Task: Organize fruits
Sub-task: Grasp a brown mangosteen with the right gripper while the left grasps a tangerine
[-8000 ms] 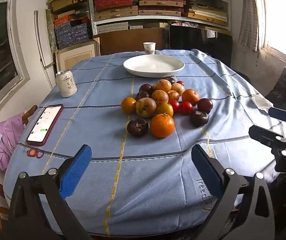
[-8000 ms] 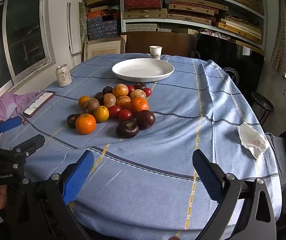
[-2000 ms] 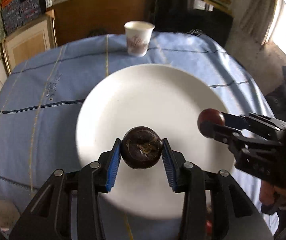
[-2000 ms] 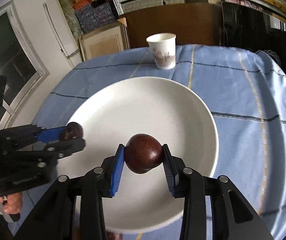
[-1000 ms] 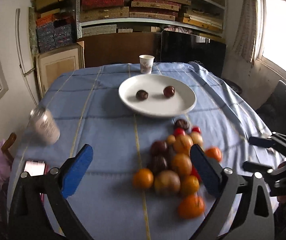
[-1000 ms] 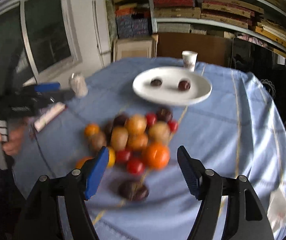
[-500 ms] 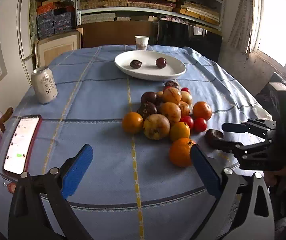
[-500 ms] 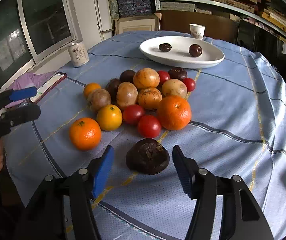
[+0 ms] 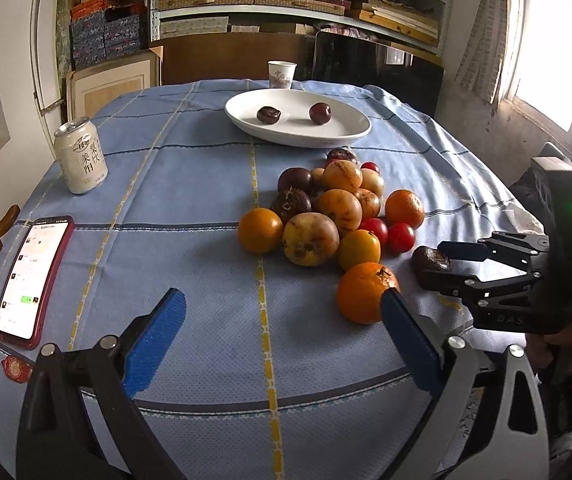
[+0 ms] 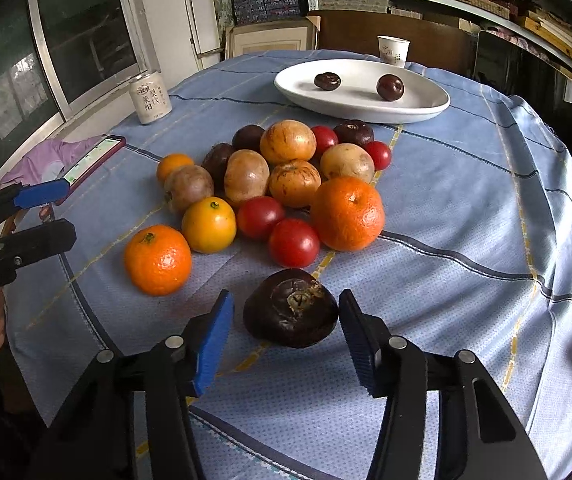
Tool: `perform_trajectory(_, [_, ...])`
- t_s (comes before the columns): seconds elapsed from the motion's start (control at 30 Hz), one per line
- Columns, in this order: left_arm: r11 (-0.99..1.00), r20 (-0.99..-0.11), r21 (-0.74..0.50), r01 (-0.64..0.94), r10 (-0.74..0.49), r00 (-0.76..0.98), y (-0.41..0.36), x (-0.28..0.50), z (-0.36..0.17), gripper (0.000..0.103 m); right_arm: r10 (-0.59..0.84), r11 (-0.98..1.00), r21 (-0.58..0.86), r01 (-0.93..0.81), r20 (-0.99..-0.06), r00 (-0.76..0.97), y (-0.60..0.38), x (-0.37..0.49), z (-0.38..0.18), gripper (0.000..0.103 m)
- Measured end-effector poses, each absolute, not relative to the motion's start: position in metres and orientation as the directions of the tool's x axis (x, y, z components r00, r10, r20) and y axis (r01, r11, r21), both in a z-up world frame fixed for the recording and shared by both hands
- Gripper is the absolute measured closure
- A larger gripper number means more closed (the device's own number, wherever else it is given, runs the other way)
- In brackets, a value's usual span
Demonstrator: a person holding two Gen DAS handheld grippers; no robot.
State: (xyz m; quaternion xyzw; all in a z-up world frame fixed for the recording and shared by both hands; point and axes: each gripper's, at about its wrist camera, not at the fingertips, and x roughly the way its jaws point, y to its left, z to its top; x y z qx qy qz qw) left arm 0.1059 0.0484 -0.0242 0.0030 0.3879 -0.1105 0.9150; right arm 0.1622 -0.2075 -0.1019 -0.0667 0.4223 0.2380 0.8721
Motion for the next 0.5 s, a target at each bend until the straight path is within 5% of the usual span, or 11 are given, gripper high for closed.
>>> perform_trajectory(0.5, [0.971,-0.721,-0.083,0.224,-0.213,0.659,0.0422,0.1082,-0.0306,0.007,0.327,0.885,0.054,-0.462,-0.778,0.536,-0.2045,0.1624,-0.1080,0.054])
